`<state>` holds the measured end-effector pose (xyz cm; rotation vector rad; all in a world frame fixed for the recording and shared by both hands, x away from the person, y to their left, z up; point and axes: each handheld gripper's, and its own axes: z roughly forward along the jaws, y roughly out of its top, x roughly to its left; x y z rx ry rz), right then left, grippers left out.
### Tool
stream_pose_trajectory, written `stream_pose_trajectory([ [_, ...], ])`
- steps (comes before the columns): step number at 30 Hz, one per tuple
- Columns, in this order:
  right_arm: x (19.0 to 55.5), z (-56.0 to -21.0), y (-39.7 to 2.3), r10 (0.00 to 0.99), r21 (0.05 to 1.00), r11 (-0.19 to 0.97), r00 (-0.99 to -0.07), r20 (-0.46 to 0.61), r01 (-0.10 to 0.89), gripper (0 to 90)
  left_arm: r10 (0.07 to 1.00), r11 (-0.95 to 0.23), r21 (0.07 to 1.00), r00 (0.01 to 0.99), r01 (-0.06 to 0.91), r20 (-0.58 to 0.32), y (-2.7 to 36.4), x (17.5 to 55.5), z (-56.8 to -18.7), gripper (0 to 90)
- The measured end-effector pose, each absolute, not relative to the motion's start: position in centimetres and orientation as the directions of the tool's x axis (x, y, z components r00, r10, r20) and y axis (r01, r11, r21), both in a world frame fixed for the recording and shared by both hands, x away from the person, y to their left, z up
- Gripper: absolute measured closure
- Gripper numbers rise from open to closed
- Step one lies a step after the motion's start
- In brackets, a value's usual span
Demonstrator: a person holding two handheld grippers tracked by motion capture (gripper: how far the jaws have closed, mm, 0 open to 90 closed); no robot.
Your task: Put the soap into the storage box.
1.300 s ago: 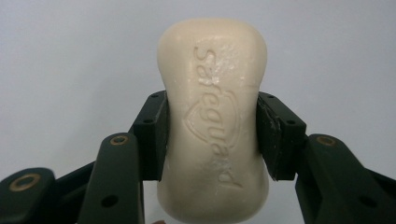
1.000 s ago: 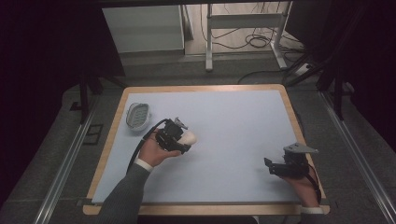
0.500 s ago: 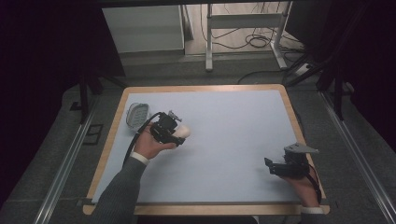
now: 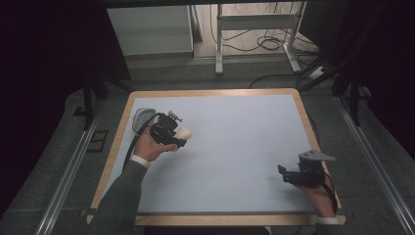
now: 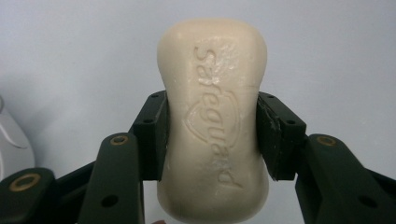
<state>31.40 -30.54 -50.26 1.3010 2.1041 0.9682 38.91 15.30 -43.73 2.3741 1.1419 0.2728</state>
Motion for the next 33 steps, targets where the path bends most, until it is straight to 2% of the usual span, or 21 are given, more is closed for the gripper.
stream_pose_trajectory([
  [33, 31.5, -50.5, -30.7, 0.903, 0.766, 0.300, -0.429, -0.035, 0.569, 10.2, 0.833, -0.477, 0.507, 0.553, 0.718, 0.001, 19.2, 41.0, -42.5, 49.5],
])
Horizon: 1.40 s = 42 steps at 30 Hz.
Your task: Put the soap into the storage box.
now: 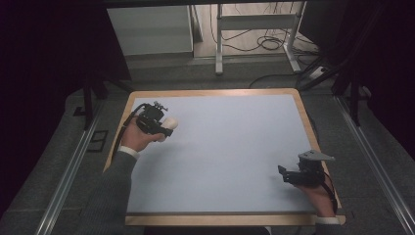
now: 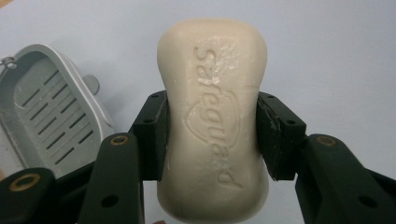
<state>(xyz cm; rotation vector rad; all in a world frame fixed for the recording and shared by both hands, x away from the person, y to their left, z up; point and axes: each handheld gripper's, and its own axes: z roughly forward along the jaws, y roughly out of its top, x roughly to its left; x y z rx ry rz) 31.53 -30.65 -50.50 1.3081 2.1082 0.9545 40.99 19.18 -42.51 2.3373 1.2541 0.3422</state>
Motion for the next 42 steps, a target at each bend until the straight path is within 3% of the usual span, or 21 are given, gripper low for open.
stream_pose_trajectory([
  [42, 31.7, -50.8, -30.9, 0.905, 0.761, 0.298, -0.423, -0.034, 0.577, 10.2, 0.946, -0.277, 0.473, 0.323, 0.837, -0.018, 25.2, 46.3, -44.2, 49.5],
])
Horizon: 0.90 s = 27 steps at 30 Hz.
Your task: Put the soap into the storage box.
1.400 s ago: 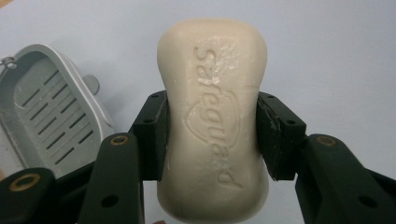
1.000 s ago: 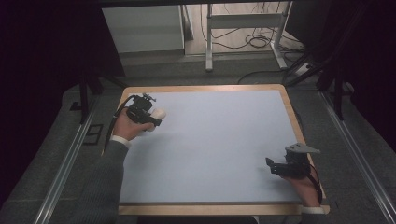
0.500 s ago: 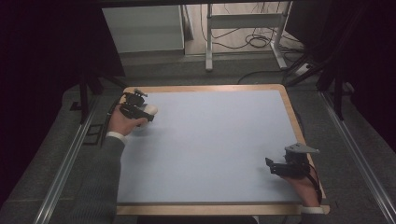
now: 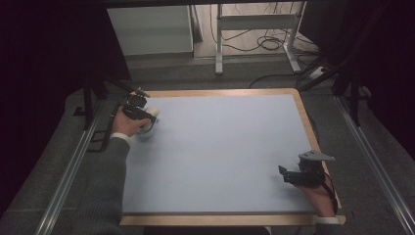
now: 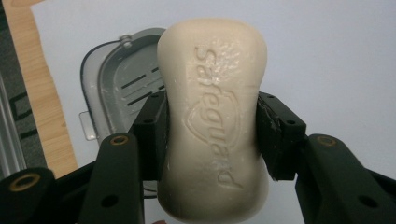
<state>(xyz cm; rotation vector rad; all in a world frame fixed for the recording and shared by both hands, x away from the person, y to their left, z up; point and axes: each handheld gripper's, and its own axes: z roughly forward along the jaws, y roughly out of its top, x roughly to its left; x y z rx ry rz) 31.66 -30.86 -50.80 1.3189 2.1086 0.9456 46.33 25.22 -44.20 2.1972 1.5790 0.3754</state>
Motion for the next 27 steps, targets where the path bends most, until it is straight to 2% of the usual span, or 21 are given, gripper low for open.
stream_pose_trajectory([
  [19, 31.7, -50.9, -31.1, 0.907, 0.758, 0.297, -0.420, -0.034, 0.581, 10.2, 0.969, -0.206, 0.430, 0.246, 0.879, -0.038, 26.4, 48.0, -46.5, 49.0],
  [22, 31.7, -50.9, -31.1, 0.907, 0.757, 0.297, -0.420, -0.033, 0.582, 10.2, 0.966, -0.201, 0.459, 0.252, 0.865, -0.052, 26.4, 47.9, -46.2, 43.9],
  [23, 31.7, -50.9, -31.0, 0.907, 0.756, 0.297, -0.421, -0.032, 0.583, 10.2, 0.964, -0.199, 0.487, 0.260, 0.851, -0.061, 26.3, 47.6, -45.6, 38.3],
  [27, 31.7, -50.9, -30.9, 0.904, 0.756, 0.302, -0.425, -0.035, 0.581, 10.2, 0.954, -0.223, 0.509, 0.293, 0.832, -0.060, 25.8, 46.8, -44.7, 33.9],
])
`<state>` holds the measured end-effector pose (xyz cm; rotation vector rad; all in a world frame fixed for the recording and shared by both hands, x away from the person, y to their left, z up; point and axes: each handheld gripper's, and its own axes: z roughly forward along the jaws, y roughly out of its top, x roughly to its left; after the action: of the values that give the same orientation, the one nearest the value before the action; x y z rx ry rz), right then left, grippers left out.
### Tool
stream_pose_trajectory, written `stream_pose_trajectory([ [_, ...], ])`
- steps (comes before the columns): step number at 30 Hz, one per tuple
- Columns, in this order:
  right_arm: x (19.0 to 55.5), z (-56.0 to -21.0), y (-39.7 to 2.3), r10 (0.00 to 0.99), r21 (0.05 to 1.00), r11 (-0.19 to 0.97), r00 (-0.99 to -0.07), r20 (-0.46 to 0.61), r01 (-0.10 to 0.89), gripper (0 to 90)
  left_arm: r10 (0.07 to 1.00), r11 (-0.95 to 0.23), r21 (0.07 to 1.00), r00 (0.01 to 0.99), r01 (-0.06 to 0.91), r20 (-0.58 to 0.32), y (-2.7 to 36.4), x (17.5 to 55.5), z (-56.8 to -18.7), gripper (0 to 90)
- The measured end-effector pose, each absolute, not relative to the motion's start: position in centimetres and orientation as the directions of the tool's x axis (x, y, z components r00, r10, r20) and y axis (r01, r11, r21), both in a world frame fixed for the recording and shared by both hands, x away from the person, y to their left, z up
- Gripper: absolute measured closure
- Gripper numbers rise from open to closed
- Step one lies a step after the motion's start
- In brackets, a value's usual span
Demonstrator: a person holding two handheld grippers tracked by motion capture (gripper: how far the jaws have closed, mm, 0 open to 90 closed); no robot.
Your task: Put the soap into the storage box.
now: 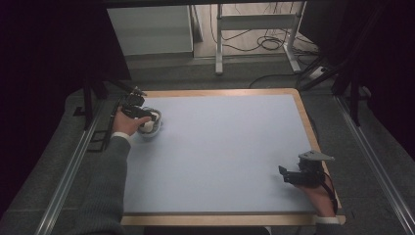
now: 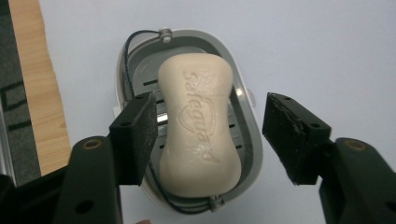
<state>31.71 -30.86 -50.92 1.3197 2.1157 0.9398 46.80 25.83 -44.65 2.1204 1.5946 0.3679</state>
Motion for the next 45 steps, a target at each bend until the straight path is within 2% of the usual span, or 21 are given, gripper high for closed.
stream_pose_trajectory([
  [12, 31.5, -50.7, -30.9, 0.905, 0.762, 0.298, -0.424, -0.033, 0.575, 10.2, 0.899, -0.310, 0.608, 0.433, 0.731, -0.063, 24.2, 42.2, -43.1, 28.5],
  [17, 31.4, -50.3, -30.9, 0.907, 0.771, 0.291, -0.420, -0.035, 0.566, 10.2, 0.874, -0.339, 0.635, 0.482, 0.694, -0.060, 23.3, 39.6, -43.9, 25.7],
  [27, 31.2, -50.3, -30.5, 0.902, 0.772, 0.306, -0.430, -0.047, 0.557, 10.2, 0.821, -0.365, 0.659, 0.561, 0.658, -0.106, 22.6, 34.7, -46.7, 23.8],
  [35, 31.2, -50.2, -30.1, 0.898, 0.772, 0.314, -0.437, -0.052, 0.553, 10.2, 0.815, -0.358, 0.657, 0.565, 0.663, -0.126, 22.1, 31.3, -49.9, 22.9],
  [45, 31.1, -50.2, -30.2, 0.899, 0.774, 0.314, -0.433, -0.057, 0.550, 10.2, 0.818, -0.342, 0.652, 0.556, 0.677, -0.149, 21.9, 29.4, -52.4, 22.7],
])
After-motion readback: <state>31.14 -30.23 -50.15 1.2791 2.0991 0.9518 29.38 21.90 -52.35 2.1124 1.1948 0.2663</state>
